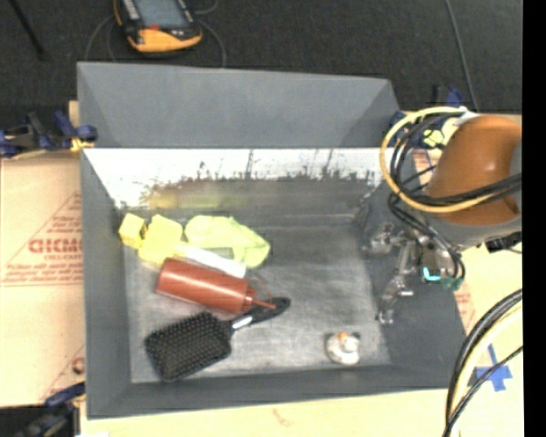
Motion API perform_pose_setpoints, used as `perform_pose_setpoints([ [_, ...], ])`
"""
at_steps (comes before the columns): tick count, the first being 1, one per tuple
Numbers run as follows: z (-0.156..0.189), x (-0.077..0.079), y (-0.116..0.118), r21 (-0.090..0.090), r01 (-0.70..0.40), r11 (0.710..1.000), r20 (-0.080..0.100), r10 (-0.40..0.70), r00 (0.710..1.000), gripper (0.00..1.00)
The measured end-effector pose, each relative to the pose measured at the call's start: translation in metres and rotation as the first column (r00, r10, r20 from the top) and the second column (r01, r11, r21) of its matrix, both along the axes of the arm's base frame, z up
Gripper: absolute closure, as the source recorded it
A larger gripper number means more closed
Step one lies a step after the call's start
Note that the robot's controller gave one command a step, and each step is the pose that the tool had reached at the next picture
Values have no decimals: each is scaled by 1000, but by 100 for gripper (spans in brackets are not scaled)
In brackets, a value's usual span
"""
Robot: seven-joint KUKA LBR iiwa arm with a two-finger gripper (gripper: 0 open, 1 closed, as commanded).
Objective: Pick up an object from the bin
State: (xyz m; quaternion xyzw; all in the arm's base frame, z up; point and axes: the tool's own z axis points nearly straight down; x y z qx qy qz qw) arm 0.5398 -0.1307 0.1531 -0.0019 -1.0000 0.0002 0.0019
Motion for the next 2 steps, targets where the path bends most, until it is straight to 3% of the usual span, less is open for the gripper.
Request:
perform_pose_setpoints([
  [1,4,2,0,-2,-4,1000,7,4,1000,0],
  [2,-38,-20,33,-4,-56,998,14,56,998,0],
])
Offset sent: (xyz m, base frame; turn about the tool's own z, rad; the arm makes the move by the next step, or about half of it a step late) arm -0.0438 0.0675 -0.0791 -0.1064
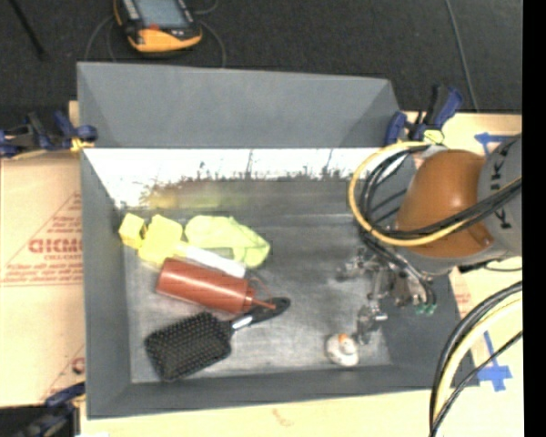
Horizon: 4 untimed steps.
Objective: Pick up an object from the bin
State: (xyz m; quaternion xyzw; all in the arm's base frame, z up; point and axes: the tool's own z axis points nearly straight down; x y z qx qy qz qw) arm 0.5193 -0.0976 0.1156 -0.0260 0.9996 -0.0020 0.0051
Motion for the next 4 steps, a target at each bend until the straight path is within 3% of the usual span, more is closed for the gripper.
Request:
perform_pose_setpoints([
  [1,-29,-16,12,-3,-151,989,4,151,989,0],
  [2,-41,-31,18,1,-89,996,-1,89,996,0],
  [3,-42,-36,-4,3,-69,998,3,69,998,0],
  [4,-42,-32,-21,-4,-404,915,2,404,915,0],
])
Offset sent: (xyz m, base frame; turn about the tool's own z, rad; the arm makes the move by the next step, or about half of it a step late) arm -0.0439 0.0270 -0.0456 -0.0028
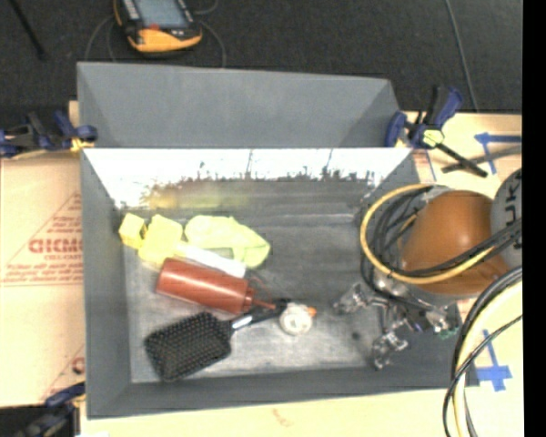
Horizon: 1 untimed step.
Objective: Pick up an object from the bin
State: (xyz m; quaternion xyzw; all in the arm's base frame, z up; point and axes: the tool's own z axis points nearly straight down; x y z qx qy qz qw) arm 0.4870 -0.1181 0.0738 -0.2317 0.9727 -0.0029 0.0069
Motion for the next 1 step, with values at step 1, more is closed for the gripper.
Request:
perform_pose_setpoints([
  [1,34,5,-14,2,-161,987,-14,161,987,0],
])
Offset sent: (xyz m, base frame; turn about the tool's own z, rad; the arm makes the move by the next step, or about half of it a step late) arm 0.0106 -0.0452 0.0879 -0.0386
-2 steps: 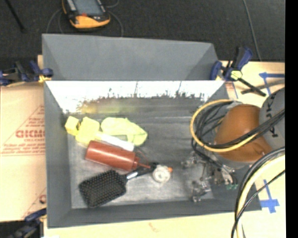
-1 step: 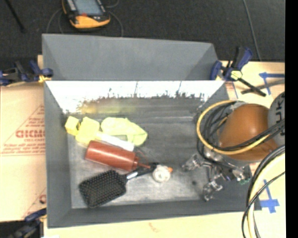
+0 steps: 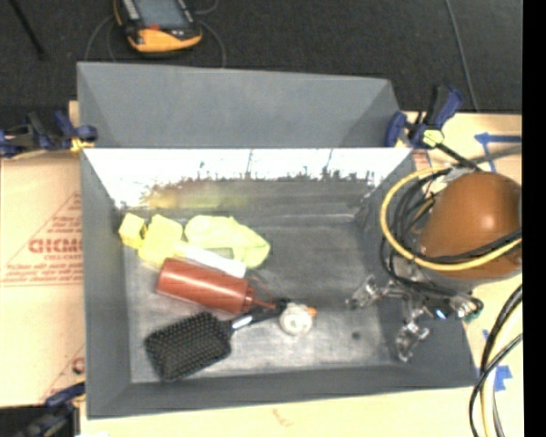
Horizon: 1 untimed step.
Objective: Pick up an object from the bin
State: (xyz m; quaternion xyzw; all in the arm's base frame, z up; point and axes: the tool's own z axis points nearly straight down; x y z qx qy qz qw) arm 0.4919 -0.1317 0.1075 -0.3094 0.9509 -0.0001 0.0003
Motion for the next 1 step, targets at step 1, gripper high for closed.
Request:
perform_pose_setpoints([
  [1,32,4,-17,1,204,979,3,-204,979,0],
])
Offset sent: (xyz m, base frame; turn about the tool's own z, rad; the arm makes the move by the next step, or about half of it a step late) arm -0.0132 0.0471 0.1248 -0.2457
